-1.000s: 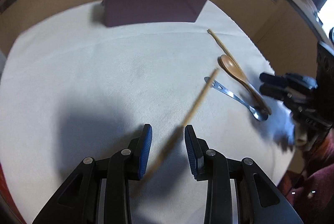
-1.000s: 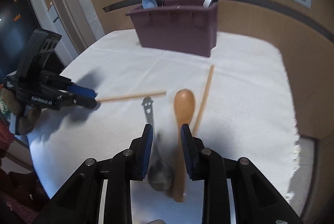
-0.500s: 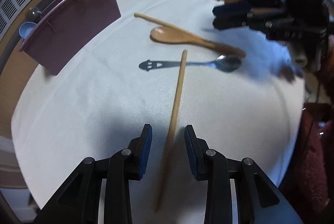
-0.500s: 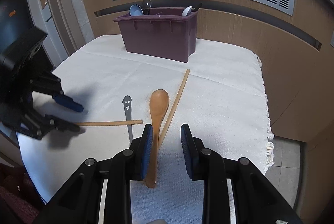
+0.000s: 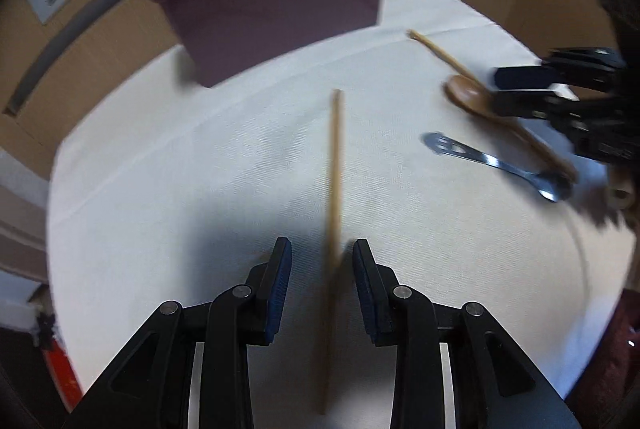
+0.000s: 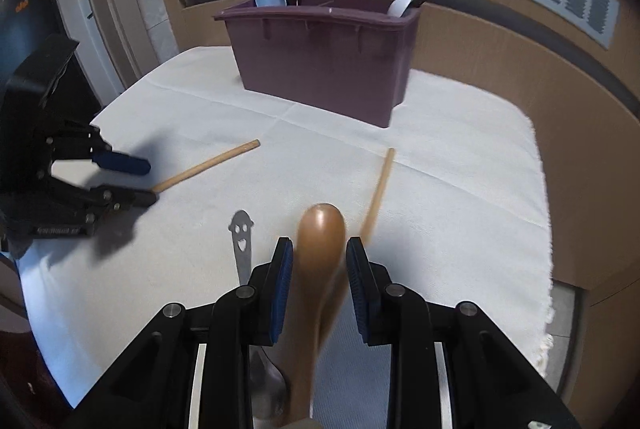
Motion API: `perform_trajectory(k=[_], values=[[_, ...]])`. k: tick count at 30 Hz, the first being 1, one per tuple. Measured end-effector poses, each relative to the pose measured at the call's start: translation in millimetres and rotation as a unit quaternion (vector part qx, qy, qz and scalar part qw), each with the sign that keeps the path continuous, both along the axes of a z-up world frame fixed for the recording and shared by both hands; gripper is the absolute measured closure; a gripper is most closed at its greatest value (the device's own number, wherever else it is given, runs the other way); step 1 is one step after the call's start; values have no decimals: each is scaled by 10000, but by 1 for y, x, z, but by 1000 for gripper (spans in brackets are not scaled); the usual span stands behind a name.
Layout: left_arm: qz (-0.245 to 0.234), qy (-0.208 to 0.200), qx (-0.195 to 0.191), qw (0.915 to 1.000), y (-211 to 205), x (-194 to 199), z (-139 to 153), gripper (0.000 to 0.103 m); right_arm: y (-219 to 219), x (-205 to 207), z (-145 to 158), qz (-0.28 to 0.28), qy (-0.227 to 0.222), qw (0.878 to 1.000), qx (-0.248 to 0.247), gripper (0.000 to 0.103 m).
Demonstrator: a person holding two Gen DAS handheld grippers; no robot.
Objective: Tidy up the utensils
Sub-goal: 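Grasp the chopstick with the left tool while the right tool grasps the wooden spoon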
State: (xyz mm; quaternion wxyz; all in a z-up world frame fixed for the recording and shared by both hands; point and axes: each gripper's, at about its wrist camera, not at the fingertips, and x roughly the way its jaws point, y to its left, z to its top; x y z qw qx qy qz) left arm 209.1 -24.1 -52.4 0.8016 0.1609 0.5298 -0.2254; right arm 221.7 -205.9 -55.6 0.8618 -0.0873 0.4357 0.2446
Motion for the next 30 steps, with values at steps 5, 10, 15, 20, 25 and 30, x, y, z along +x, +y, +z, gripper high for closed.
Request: perform_trajectory(k=[5,10,15,20,25,30], values=[[-35,4,60,10000,-14,0,2,71,3,17,-12,-194,431,9989,67,77],[83,-46,70,9999,-18,15,5,71,16,7,-18,-141,216,9991,-329,76],[208,54,3,9998,-18,26,3,70,13,4,-18,-160,140,9993,-299,77],[359,226,-104,9990,-9,28,5,70,-2,-5,-2,-313,-221,9992,-79,77],[688,442,-328,9961,7,31,11,71,-18,-12,14,-612,-482,9967,247,77],[706,71,-466,9964,15,14,13,89,-22,-16,15,-717,-583,9948,438,77]])
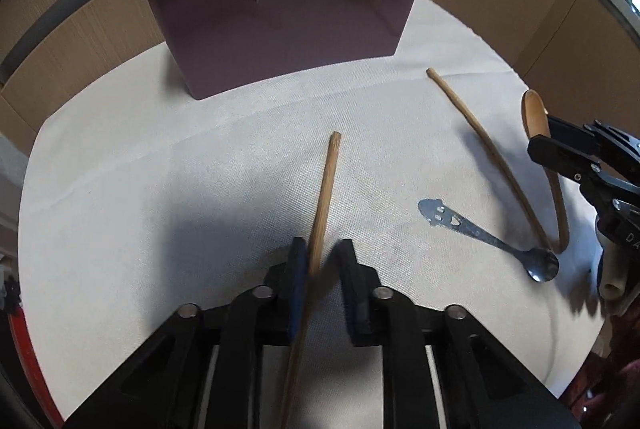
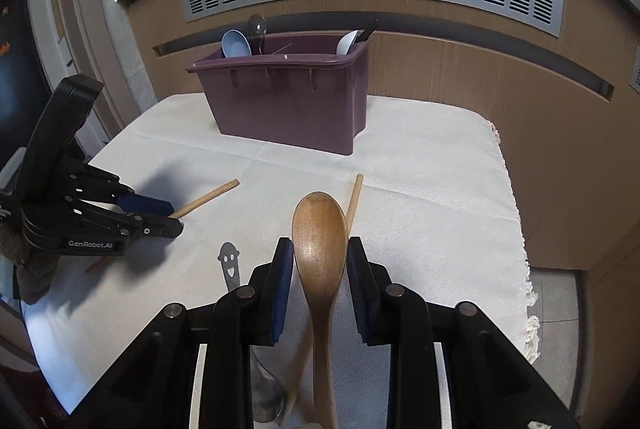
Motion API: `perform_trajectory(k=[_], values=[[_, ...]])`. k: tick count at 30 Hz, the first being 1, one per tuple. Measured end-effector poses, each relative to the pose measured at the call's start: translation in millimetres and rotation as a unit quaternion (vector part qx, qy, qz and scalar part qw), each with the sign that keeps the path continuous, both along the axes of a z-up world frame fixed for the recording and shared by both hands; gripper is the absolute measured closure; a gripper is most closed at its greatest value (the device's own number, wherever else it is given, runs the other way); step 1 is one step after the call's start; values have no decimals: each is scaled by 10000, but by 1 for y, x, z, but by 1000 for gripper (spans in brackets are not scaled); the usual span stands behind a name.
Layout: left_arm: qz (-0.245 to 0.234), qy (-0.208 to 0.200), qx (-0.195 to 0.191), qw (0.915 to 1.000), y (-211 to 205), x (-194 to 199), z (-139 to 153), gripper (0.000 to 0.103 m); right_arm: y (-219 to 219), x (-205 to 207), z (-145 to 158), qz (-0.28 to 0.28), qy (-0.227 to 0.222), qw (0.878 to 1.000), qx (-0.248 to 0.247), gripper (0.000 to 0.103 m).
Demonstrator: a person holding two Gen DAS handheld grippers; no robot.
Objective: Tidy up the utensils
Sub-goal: 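Grasp the chopstick with the left tool while the right tool grasps the wooden spoon, then carry the chopstick and wooden spoon toward the purple caddy with both tools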
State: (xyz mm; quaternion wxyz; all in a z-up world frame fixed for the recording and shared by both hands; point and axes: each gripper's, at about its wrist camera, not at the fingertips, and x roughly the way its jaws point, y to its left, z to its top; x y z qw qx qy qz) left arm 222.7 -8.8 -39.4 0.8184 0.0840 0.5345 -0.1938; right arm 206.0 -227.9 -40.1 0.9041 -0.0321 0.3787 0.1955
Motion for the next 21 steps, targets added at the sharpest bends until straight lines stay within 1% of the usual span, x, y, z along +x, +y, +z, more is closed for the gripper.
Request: perform_trajectory(k=[2,3,6,8,9,11,12,13,14,16,17,18,19,21], values=[[-60,-149,-26,9999,-1,-5,-1,96,0,0,0,-16,18,10000,83,77],[-72,-190,-57,9998,0,-8,0,96,0,0,1,-40,18,9999,116,77],[34,-193,-350,9992,9,-23,5,98,-1,-4,5,-129,-46,9996,229,77],[267,-497,-600,9966,13,-36,19,98,-2,-7,8,-175,-104,9993,306,77],[464,-785,-824,9924,22,-45,33,98,-3,-9,10,-203,-154,9991,334,78],[776,-1178,-1271,9818,28,-56,52,98,-3,-12,14,-252,-251,9986,384,78],[933,-1357,-1508,9747,33,-62,61,98,-3,-14,16,-269,-300,9983,416,78],[1087,-1565,-1799,9651,41,-67,71,98,-2,-16,19,-284,-379,9978,462,78],[1169,-1689,-1925,9596,41,-70,76,98,-2,-17,22,-286,-435,9974,489,78],[1307,-1997,-2040,9494,46,-74,88,98,1,-19,28,-285,-556,9966,543,79],[1375,-2137,-2058,9450,48,-76,92,98,2,-20,30,-293,-610,9961,568,98],[1513,-2351,-2102,9368,50,-79,97,98,4,-20,32,-285,-637,9957,604,97],[1597,-2496,-2196,9295,45,-72,96,98,3,-19,35,-317,-692,9945,717,97],[1648,-2736,-2378,9173,42,-69,102,98,4,-16,42,-375,-812,9918,917,97]])
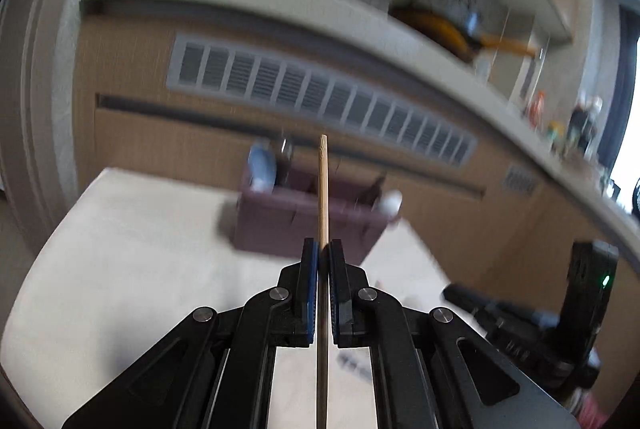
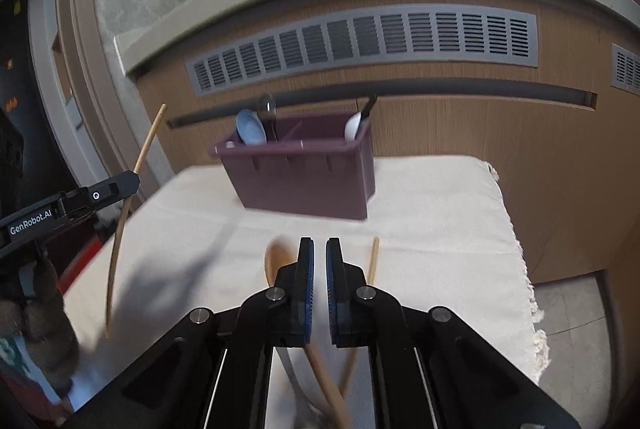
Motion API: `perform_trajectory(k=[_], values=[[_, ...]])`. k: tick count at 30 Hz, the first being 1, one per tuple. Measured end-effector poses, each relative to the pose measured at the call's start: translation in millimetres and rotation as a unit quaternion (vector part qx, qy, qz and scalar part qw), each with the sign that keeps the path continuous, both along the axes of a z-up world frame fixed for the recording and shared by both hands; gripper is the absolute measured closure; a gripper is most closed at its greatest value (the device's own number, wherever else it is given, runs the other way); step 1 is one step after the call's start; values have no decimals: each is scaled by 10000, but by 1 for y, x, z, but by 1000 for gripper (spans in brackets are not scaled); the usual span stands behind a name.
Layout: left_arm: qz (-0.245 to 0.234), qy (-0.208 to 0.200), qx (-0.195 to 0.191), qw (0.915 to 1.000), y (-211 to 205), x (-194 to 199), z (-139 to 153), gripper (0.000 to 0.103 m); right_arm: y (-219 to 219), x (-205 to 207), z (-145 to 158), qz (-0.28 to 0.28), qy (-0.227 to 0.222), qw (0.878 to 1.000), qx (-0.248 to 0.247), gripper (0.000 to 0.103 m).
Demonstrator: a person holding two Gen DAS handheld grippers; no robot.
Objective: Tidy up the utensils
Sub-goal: 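Carry the chopstick and wooden spoon toward the purple caddy with both tools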
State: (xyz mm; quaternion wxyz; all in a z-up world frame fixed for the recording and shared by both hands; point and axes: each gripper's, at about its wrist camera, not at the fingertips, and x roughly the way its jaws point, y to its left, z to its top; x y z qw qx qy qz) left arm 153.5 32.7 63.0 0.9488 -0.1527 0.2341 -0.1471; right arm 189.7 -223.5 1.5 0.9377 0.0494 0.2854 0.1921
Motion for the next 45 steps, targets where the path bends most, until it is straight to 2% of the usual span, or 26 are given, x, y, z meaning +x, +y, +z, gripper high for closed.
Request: perform_trajectory(k=[2,4,6,9,12,15,18,21,22,25,30,33,38,41,43,44,45], values=[[34,-39,55,10000,-1,7,5,98,7,7,6,82,-10,9999,-58,97],[-121,153,18,9998,-4,15,-1,98,14,13,10,322,48,9991,-272,97],[-256,519,271,9980,-7,28,-12,98,19,20,6,740,335,9953,-530,96],[-453,1337,1018,9847,-16,44,-39,98,31,30,-15,1366,989,9790,-1149,94],[-589,1997,1267,9699,-15,52,-71,98,47,29,-38,1750,1251,9632,-1608,93],[-673,2255,1487,9605,-18,51,-87,98,59,30,-57,1881,1436,9523,-1926,93],[-803,2463,1692,9509,-25,55,-95,98,67,31,-61,1974,1373,9502,-1981,87],[-858,2590,1938,9423,-32,60,-103,98,75,40,-65,2046,1590,9462,-1936,78],[-856,2620,2006,9401,-36,62,-107,98,79,44,-68,2045,1705,9448,-1910,77],[-869,2754,2018,9359,-36,68,-114,98,83,49,-69,1993,1674,9487,-1794,76],[-902,2804,2058,9332,-42,75,-116,97,78,51,-69,1810,1635,9576,-1534,78],[-968,2879,2131,9286,-46,83,-117,96,69,42,-59,1509,1239,9680,-1578,78],[-1004,3078,1929,9263,-46,96,-119,96,34,36,-27,1002,751,9911,-455,78],[-939,2993,1673,9347,-44,97,-120,97,15,29,-13,661,467,9967,102,78],[-835,2855,1377,9448,-39,94,-118,97,6,23,-4,523,334,9977,281,78],[-787,2754,1205,9505,-37,91,-114,97,4,22,-1,467,269,9980,335,82],[-754,2612,1002,9571,-33,87,-108,97,0,20,3,419,191,9983,366,103]])
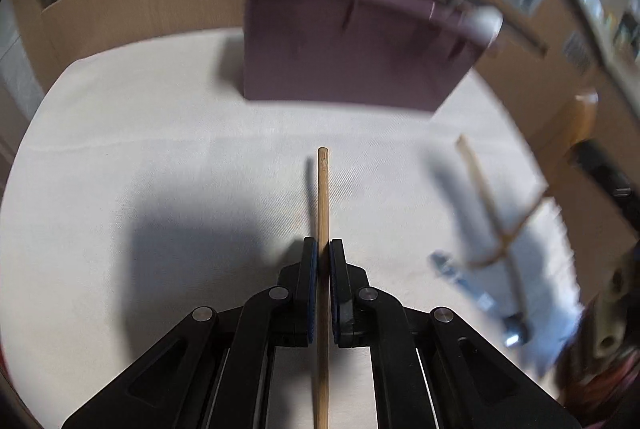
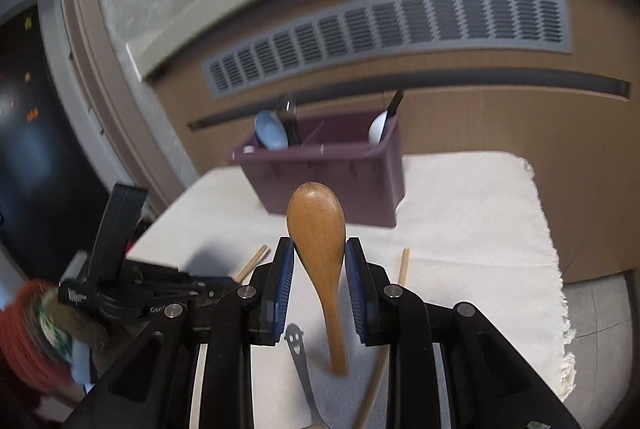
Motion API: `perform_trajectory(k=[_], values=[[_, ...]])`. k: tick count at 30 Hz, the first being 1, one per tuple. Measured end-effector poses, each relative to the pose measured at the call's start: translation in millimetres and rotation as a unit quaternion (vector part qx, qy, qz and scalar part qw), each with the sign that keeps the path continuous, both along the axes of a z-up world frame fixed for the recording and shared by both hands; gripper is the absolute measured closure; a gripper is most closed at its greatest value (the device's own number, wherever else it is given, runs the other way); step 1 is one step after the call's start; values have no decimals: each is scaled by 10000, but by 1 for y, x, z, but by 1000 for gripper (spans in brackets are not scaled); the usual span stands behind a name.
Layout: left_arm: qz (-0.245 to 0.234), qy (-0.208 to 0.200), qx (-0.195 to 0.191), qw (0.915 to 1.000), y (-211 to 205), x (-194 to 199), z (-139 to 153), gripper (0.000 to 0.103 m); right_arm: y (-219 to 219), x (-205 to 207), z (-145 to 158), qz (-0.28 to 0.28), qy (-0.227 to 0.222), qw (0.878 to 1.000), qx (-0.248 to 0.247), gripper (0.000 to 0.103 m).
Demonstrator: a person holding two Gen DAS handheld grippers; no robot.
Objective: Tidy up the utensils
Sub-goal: 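Carry the chopstick and wooden spoon toward the purple caddy with both tools, then lower both held utensils into the caddy and open both tools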
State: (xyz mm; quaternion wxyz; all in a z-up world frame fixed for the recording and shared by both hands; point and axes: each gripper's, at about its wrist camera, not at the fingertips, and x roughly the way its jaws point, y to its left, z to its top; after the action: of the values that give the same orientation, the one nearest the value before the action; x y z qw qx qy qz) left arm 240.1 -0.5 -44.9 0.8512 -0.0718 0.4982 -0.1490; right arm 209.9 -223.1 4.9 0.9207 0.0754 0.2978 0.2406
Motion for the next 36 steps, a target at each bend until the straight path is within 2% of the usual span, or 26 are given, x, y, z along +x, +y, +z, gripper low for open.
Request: perform_trajectory(k=[2,4,6,9,11,13,14,19,22,26,32,36], values=[[182,-406,-381,9983,5,-10,20,97,-2,-2,6,-7,-73,10000,12,101],[274,-768,-575,9950,7,-18,36,97,-2,-2,11,-26,-179,9998,-50,101],[395,-1151,-544,9911,8,-26,52,97,3,2,9,120,-142,9996,-216,101],[580,-1600,-515,9841,13,-36,69,97,13,12,-3,533,314,9973,-388,100],[878,-2026,-574,9736,24,-47,82,97,21,24,-18,668,658,9939,-587,97],[1186,-2409,-553,9617,30,-54,90,97,30,35,-29,639,695,9921,-826,95],[1254,-2482,-552,9590,32,-55,91,97,37,43,-35,690,732,9901,-978,94],[1315,-2356,-652,9607,43,-46,89,97,64,80,-65,832,1098,9779,-1572,93],[1343,-2273,-711,9619,51,-44,83,97,74,90,-77,935,1391,9714,-1681,88],[1405,-2107,-841,9637,59,-37,69,97,83,88,-77,978,1217,9730,-1702,79],[1544,-1985,-925,9634,69,-31,57,97,106,113,-76,946,1018,9679,-2094,76],[1623,-1945,-937,9628,73,-30,52,97,114,125,-77,984,1017,9667,-2132,75]])
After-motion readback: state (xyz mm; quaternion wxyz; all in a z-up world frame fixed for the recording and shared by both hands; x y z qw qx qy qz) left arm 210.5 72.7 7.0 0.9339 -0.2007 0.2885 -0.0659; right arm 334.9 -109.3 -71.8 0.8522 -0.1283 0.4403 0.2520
